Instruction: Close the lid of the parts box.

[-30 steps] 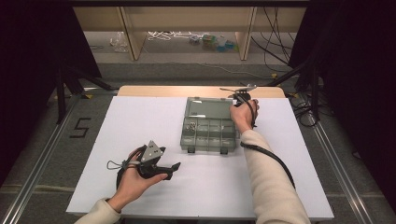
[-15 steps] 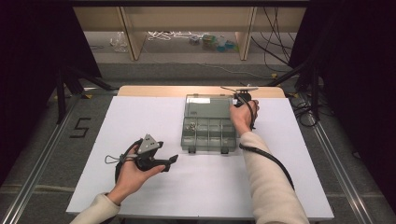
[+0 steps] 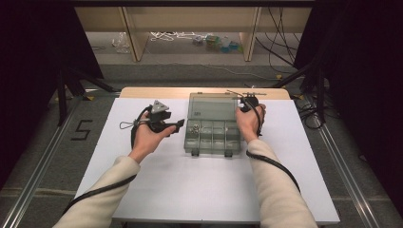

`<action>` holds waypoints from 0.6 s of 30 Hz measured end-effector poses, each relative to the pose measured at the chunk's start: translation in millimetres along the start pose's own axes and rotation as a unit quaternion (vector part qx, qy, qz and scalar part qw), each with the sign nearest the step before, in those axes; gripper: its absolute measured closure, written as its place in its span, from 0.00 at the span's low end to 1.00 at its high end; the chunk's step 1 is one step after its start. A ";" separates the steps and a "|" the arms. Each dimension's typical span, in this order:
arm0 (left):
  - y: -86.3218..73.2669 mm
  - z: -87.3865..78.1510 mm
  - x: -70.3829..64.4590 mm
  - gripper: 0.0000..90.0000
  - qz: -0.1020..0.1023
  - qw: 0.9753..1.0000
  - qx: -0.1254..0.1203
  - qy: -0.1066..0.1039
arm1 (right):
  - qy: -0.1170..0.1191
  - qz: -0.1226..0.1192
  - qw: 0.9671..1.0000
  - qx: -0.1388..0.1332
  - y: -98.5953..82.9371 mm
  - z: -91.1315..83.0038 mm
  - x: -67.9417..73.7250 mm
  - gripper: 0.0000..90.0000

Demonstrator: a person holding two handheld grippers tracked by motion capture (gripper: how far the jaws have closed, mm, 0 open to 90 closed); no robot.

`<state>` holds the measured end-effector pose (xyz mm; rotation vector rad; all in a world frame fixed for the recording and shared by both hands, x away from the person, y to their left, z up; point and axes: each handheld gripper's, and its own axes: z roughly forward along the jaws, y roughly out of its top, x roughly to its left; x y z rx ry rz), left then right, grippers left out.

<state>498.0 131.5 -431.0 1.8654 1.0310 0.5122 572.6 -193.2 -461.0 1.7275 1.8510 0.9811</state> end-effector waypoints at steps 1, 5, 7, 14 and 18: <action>3.3 5.0 3.4 0.39 0.004 1.000 0.011 0.002 | 0.008 -0.004 1.000 -0.004 0.1 -1.2 -0.8 0.99; 13.6 29.3 5.3 0.44 -0.025 1.000 0.014 0.004 | 0.015 -0.035 0.999 -0.038 -3.2 -1.9 -5.7 0.99; 18.3 36.7 6.5 0.46 -0.023 0.999 0.022 0.007 | 0.021 -0.013 0.999 -0.028 -3.5 -5.9 -3.1 0.99; 31.3 63.1 10.9 0.59 -0.051 0.998 0.043 0.021 | 0.029 -0.024 0.998 -0.050 -6.4 -9.5 -5.6 0.99; 31.9 72.6 12.4 0.66 -0.057 0.996 0.060 0.026 | 0.032 -0.031 0.997 -0.066 -8.2 -10.4 -6.6 0.99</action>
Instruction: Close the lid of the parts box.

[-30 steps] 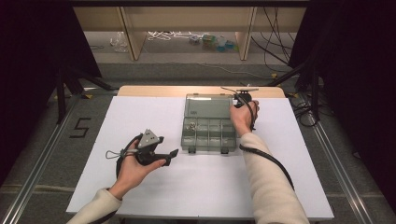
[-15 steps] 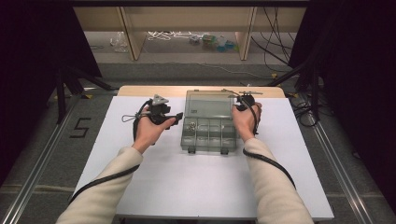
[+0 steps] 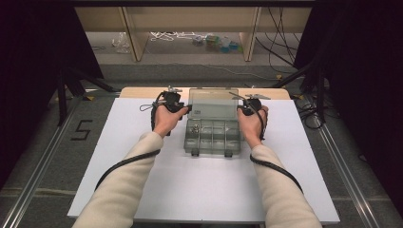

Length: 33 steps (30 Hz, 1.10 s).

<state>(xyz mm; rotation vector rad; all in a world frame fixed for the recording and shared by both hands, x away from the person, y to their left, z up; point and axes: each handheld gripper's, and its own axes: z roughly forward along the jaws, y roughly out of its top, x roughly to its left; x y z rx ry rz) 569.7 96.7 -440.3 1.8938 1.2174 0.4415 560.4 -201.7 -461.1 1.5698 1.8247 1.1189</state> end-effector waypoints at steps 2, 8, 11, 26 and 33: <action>0.7 2.7 1.3 0.68 0.003 1.000 0.008 0.003 | 0.004 -0.003 1.000 -0.006 -0.4 -1.4 -0.4 0.99; -0.3 8.7 6.2 0.74 -0.017 1.000 0.014 0.007 | 0.010 -0.003 1.000 -0.011 -1.3 -4.5 0.3 0.99; -1.4 10.8 8.4 0.77 -0.028 0.999 0.017 0.004 | 0.011 -0.007 1.000 -0.017 -1.8 -5.0 0.2 0.99; -0.6 16.9 3.5 0.89 -0.035 0.999 0.020 0.013 | 0.015 -0.014 0.999 -0.027 -1.7 -9.5 0.3 0.99; -3.2 18.5 1.9 0.94 -0.052 0.998 0.015 0.022 | 0.017 -0.012 0.999 -0.025 -1.4 -9.9 0.7 0.99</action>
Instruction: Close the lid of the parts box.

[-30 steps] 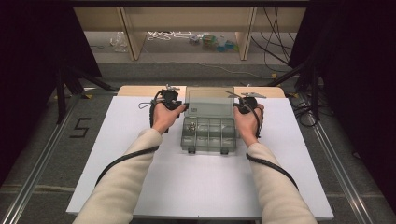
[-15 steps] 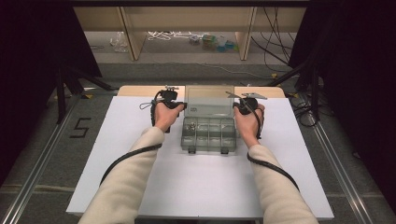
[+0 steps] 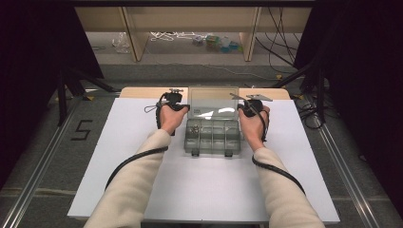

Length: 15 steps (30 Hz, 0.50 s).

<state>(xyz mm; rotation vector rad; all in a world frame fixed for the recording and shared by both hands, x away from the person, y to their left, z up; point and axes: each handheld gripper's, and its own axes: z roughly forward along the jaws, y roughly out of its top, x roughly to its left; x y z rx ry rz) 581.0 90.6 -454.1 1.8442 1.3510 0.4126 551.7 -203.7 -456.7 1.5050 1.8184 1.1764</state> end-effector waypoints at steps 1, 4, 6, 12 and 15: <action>-0.4 -0.7 -0.1 0.95 0.002 1.000 0.002 0.003 | -0.001 0.000 1.000 0.000 -0.1 0.3 -0.1 0.99; -1.4 -2.1 -1.9 0.96 -0.006 1.000 -0.004 0.008 | -0.001 0.000 1.000 0.003 0.2 0.3 0.0 0.99; -2.0 -1.9 -4.4 0.97 -0.025 0.999 -0.018 0.009 | -0.002 0.000 1.000 0.004 0.5 -0.1 -0.1 0.99; -3.0 -4.4 -7.0 0.98 -0.033 0.999 -0.028 0.011 | 0.001 0.005 1.000 0.007 0.5 -0.8 -1.5 0.98; -4.1 -7.4 -5.9 0.99 -0.021 0.999 -0.022 0.012 | 0.004 0.006 1.000 0.003 0.6 -0.6 -1.6 0.98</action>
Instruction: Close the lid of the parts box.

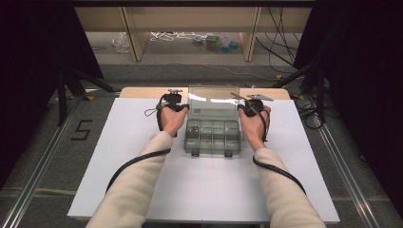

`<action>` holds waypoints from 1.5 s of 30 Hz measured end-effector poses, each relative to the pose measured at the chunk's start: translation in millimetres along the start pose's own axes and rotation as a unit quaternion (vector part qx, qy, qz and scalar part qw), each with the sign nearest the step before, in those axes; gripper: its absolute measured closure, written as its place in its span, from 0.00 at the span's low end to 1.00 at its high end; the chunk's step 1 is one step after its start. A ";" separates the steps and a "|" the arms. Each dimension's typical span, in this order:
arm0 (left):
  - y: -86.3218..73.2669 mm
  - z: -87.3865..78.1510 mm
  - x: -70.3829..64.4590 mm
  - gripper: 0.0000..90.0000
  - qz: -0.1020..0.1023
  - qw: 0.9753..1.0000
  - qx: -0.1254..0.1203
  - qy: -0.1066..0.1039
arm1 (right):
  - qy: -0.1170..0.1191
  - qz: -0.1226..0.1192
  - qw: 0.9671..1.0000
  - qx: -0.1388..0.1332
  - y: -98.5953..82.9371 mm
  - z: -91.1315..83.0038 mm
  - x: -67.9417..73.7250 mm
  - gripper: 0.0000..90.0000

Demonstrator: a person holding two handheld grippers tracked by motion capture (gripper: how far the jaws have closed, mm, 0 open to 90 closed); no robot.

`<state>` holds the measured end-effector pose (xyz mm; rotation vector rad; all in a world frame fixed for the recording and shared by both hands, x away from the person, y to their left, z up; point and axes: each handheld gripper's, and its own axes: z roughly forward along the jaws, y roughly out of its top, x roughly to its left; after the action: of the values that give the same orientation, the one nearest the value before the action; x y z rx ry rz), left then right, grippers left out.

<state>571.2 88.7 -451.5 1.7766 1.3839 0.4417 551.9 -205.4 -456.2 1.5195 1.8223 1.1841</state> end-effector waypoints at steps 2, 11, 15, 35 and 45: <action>-0.8 0.4 -1.7 0.99 -0.012 1.000 -0.012 0.000 | 0.000 -0.003 1.000 0.003 0.4 -0.2 0.3 0.97; -2.7 -3.8 -2.6 0.98 -0.008 1.000 -0.023 0.000 | -0.001 -0.013 1.000 -0.017 17.4 2.5 0.8 0.86; -3.5 -4.2 -2.1 0.98 -0.006 1.000 -0.025 -0.001 | -0.002 -0.007 1.000 -0.017 27.5 5.5 -0.2 0.84; -1.0 -4.4 2.2 0.95 -0.005 1.000 -0.011 -0.016 | -0.014 0.007 1.000 0.004 36.3 12.2 0.9 0.98; 19.4 -15.5 2.1 0.82 0.018 0.998 -0.053 -0.002 | -0.014 0.001 1.000 -0.008 35.9 5.1 5.1 0.99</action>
<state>573.3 95.5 -427.6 1.7173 1.3026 0.5221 573.7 -198.7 -427.5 1.5223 1.7899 1.1692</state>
